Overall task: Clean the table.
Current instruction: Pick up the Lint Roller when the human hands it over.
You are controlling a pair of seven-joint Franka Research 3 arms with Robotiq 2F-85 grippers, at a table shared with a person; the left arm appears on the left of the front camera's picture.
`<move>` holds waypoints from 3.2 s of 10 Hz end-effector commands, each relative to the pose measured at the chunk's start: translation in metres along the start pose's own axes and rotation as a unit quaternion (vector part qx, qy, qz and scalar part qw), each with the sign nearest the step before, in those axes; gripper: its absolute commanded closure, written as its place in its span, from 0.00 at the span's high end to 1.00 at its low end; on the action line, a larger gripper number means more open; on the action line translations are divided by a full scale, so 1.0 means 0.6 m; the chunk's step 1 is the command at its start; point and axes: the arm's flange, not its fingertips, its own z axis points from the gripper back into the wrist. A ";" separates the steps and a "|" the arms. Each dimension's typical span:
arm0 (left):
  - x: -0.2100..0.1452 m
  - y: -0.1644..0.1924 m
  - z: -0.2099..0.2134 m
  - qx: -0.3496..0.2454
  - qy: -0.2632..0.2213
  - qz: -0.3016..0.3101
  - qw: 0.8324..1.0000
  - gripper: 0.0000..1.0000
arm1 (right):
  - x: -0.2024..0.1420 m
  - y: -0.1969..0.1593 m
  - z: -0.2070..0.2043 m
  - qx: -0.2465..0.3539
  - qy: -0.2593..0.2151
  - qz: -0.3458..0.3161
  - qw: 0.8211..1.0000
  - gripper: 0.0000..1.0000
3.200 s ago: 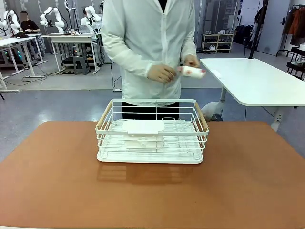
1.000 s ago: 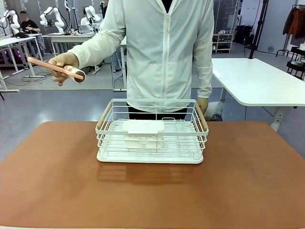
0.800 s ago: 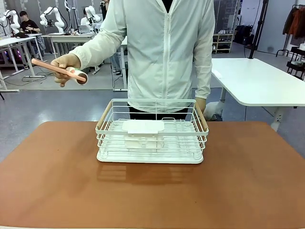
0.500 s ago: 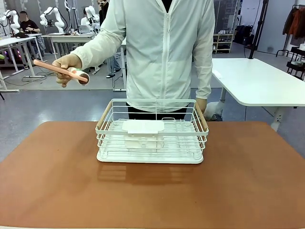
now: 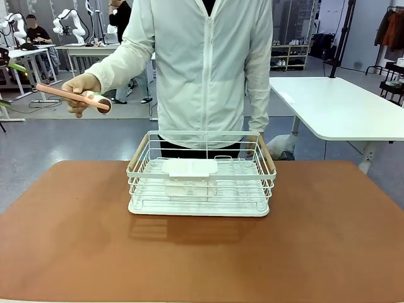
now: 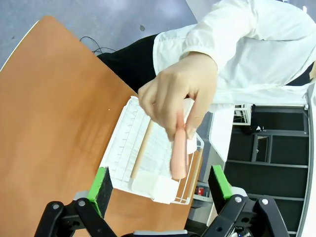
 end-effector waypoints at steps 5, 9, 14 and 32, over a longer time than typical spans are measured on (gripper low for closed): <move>-0.041 -0.019 -0.049 -0.043 -0.024 0.036 0.998 1.00 | 0.001 0.002 0.003 0.008 -0.002 0.010 1.000 1.00; -0.047 0.001 -0.068 -0.046 -0.018 0.048 0.998 1.00 | 0.001 0.002 0.003 0.008 -0.002 0.010 1.000 1.00; -0.030 0.019 -0.099 -0.047 -0.015 0.059 0.997 1.00 | 0.001 0.002 0.003 0.008 -0.002 0.010 1.000 1.00; -0.024 0.024 -0.091 -0.030 -0.013 0.064 0.997 0.01 | 0.001 0.002 0.003 0.008 -0.002 0.010 1.000 1.00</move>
